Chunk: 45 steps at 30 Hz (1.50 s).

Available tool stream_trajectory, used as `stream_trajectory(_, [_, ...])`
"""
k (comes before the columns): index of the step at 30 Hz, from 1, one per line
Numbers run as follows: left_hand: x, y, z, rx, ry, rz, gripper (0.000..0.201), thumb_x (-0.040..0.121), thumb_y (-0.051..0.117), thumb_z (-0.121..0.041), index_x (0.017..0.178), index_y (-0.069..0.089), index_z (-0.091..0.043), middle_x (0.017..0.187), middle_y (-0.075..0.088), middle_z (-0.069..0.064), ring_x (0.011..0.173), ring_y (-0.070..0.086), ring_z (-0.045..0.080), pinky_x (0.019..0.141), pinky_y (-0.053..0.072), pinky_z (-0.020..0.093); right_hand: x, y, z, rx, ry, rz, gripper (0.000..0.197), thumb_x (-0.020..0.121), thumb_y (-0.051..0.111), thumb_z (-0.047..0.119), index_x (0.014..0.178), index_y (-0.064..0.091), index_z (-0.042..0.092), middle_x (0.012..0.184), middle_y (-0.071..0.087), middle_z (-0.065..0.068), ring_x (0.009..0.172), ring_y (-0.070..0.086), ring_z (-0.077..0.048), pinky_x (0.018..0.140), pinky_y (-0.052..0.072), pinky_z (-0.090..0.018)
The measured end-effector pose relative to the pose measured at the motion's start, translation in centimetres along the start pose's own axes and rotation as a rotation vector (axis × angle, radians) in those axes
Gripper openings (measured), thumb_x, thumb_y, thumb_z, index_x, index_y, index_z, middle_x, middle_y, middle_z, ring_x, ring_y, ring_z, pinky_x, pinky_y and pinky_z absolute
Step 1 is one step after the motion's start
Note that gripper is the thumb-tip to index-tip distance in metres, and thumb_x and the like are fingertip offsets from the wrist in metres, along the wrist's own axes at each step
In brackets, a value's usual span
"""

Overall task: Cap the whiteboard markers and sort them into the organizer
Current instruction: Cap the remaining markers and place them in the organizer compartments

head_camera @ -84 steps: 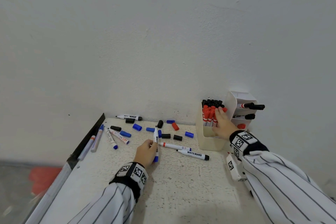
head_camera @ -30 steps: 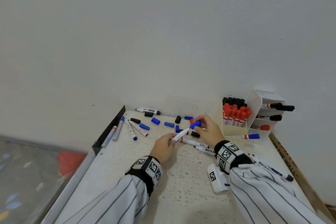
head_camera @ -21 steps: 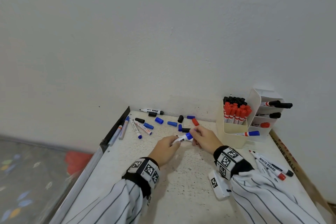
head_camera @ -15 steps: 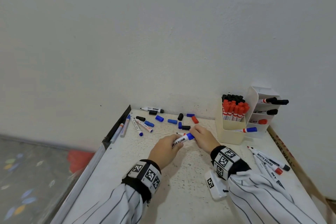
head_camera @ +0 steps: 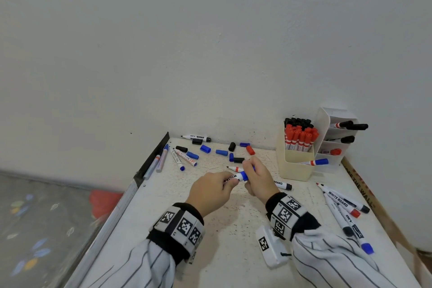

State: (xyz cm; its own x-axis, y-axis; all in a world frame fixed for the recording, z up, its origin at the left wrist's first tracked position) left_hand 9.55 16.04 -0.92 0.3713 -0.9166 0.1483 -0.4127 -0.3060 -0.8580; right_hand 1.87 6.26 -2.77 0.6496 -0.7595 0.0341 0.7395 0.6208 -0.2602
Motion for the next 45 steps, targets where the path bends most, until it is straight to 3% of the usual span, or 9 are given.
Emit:
stream_trajectory(3, [-0.2,-0.4,-0.5,0.089,0.02,-0.024,0.03,0.097,0.037,-0.041,0.106,0.059,-0.023,0.065,0.047,-0.008,0.058,0.042,0.01,0.052,0.034,0.024,0.1,0.0,-0.1,-0.011,0.028,-0.013,0.025,0.097,0.039,0.021,0.072,0.038,0.017,0.06,0.034,0.0,0.033,0.03,-0.003,0.037,0.024,-0.016])
stream_trajectory(8, [-0.6,0.4,0.1,-0.452,-0.156,0.188,0.037,0.096,0.041,-0.042,0.097,0.066,-0.015,0.065,0.049,-0.006,0.049,0.04,0.004,0.047,0.033,0.016,-0.9,0.2,1.7,-0.041,-0.137,0.008,0.027,0.097,0.039,0.02,0.07,0.037,0.019,0.06,0.036,0.001,0.049,0.031,-0.009,0.047,0.029,-0.023])
stream_trajectory(13, [-0.5,-0.3,-0.5,-0.059,-0.033,0.009,0.028,0.096,0.039,-0.042,0.092,0.06,-0.024,0.058,0.044,-0.01,0.055,0.041,0.006,0.052,0.032,0.023,-0.7,0.2,1.2,0.001,-0.058,0.018,0.027,0.098,0.037,0.022,0.071,0.036,0.018,0.058,0.033,0.001,0.035,0.029,-0.002,0.038,0.025,-0.018])
stream_trajectory(19, [-0.5,0.6,-0.2,-0.416,-0.093,0.183,0.034,0.097,0.04,-0.04,0.085,0.061,-0.017,0.059,0.046,-0.005,0.039,0.041,-0.003,0.043,0.031,0.009,-1.0,0.6,1.8,-0.093,-0.169,0.056,0.025,0.098,0.037,0.021,0.073,0.036,0.021,0.06,0.038,0.003,0.047,0.033,-0.005,0.045,0.03,-0.016])
stream_trajectory(27, [1.0,2.3,1.4,-0.488,-0.094,0.294,0.03,0.096,0.039,-0.043,0.094,0.062,-0.024,0.067,0.052,-0.006,0.048,0.043,-0.001,0.051,0.037,0.012,-0.2,0.7,2.7,-0.369,-0.24,0.149,0.022,0.098,0.037,0.025,0.076,0.039,0.024,0.065,0.041,0.005,0.056,0.037,-0.008,0.052,0.032,-0.015])
stream_trajectory(29, [1.9,2.6,2.1,-0.489,-0.125,0.307,0.035,0.096,0.035,-0.046,0.105,0.06,-0.025,0.085,0.06,-0.004,0.068,0.052,0.004,0.067,0.043,0.017,0.4,0.1,3.2,-0.411,-0.249,0.162,0.015,0.097,0.041,0.025,0.083,0.043,0.019,0.066,0.044,0.005,0.056,0.038,-0.009,0.052,0.035,-0.013])
stream_trajectory(35, [4.5,3.0,8.8,-0.091,-0.351,0.327,0.054,0.1,0.027,-0.041,0.145,0.028,-0.01,0.152,0.024,0.012,0.14,0.024,0.025,0.113,0.021,0.039,2.5,-9.0,5.6,-0.466,-0.286,-0.249,0.016,0.089,0.056,0.01,0.103,0.052,0.014,0.096,0.055,-0.001,0.064,0.047,-0.004,0.058,0.039,-0.01])
stream_trajectory(41, [5.8,2.7,14.7,0.2,-0.493,0.246,0.055,0.097,0.035,-0.035,0.144,0.024,-0.008,0.154,0.012,0.014,0.14,0.019,0.029,0.113,0.025,0.044,1.6,-19.5,5.7,-0.408,-0.265,-0.656,0.024,0.086,0.055,0.004,0.111,0.054,0.006,0.096,0.057,-0.01,0.071,0.052,-0.015,0.067,0.041,-0.017])
stream_trajectory(45, [6.6,2.0,15.4,0.267,-0.401,0.167,0.035,0.096,0.039,-0.029,0.122,0.053,-0.011,0.132,0.048,0.009,0.12,0.045,0.023,0.1,0.04,0.037,0.1,-23.9,5.9,-0.455,-0.339,-0.82,0.021,0.084,0.052,0.0,0.105,0.054,0.003,0.096,0.056,-0.014,0.079,0.05,-0.021,0.074,0.04,-0.029])
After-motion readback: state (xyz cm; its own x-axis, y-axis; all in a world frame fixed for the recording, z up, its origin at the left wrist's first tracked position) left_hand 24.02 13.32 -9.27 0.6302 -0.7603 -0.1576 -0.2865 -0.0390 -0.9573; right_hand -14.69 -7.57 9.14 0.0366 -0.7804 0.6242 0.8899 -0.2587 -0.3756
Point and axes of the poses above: each hand's wrist, its own x-axis towards the middle knuckle, its own y-axis out of the palm, z = x × y, the point moved 8 cm from there along x, towards the middle knuckle
